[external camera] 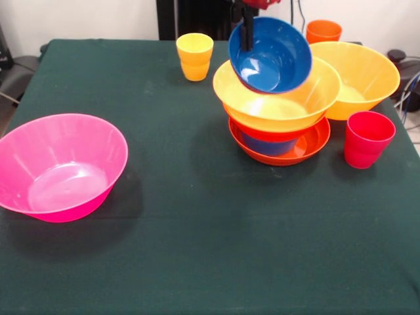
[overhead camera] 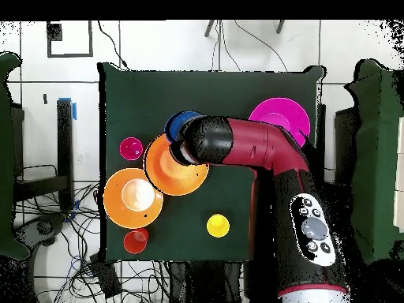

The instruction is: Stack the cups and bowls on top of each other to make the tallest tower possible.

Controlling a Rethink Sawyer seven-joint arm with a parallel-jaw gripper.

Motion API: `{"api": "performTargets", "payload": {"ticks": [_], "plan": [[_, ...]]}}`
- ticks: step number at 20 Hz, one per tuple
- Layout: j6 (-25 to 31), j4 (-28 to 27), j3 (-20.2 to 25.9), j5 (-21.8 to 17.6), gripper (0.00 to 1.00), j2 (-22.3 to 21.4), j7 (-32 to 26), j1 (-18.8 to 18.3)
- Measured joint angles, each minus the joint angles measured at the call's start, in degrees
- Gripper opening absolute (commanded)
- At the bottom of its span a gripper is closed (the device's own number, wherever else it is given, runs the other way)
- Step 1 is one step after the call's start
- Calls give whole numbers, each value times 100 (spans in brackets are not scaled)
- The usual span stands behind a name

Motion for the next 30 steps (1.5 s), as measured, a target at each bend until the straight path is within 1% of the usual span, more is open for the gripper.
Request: {"api": "performTargets", "payload": {"ticks": [4, 9, 14, 24, 30], "plan": [[0, -258, -35, -1, 0, 217, 0, 44], [-1, -426, -97, -1, 0, 379, 0, 92], [0, -457, -245, -1, 0, 446, 0, 234], [-11, -459, -402, 0, 0, 506, 0, 590], [-11, -464, -503, 2, 0, 510, 0, 690]]}}
